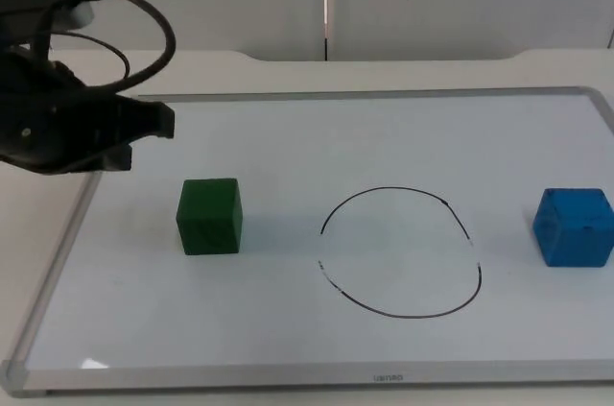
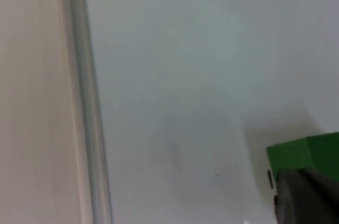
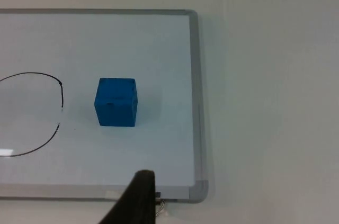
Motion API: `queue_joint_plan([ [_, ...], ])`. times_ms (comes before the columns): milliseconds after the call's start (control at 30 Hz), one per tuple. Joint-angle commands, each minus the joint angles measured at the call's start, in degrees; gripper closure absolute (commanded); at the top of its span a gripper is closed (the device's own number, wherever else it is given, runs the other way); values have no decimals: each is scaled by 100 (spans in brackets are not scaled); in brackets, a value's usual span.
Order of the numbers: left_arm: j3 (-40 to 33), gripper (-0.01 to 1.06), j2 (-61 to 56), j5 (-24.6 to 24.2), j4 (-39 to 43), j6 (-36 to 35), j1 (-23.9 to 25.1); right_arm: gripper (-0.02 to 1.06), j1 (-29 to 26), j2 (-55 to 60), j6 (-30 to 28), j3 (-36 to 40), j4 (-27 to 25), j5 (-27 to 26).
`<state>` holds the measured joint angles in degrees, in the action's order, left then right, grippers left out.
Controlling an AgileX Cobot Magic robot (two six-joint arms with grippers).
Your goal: Push the two cubes into the marked area.
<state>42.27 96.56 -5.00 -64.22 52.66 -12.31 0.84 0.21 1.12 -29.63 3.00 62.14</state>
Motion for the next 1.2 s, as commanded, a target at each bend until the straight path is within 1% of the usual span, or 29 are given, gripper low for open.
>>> queue_joint_plan([
  [0,27,105,234,122,-64,8,-29,-1,-25,-21,-53,13,-32,-34],
  [200,38,105,528,140,-64,8,-29,-1,-25,-21,-53,13,-32,-34],
  [300,38,105,709,278,-64,8,-29,-1,-25,-21,-53,13,-32,-34],
  [400,50,105,805,309,-64,20,-29,-1,-25,-21,-53,13,-32,-34],
  [533,275,105,1045,213,42,36,-42,-1,-25,-21,-53,13,-32,-34],
  [600,438,105,1184,71,30,36,-42,-1,-25,-21,-53,13,-32,-34],
  [667,525,105,1272,97,17,36,-42,-1,-25,-21,-53,13,-32,-34],
  [1033,555,105,1510,61,-92,36,-42,-1,-25,-21,-53,13,-32,-34],
  [1167,555,105,1510,100,-92,36,-209,-1,-25,-21,-53,13,-32,-34],
])
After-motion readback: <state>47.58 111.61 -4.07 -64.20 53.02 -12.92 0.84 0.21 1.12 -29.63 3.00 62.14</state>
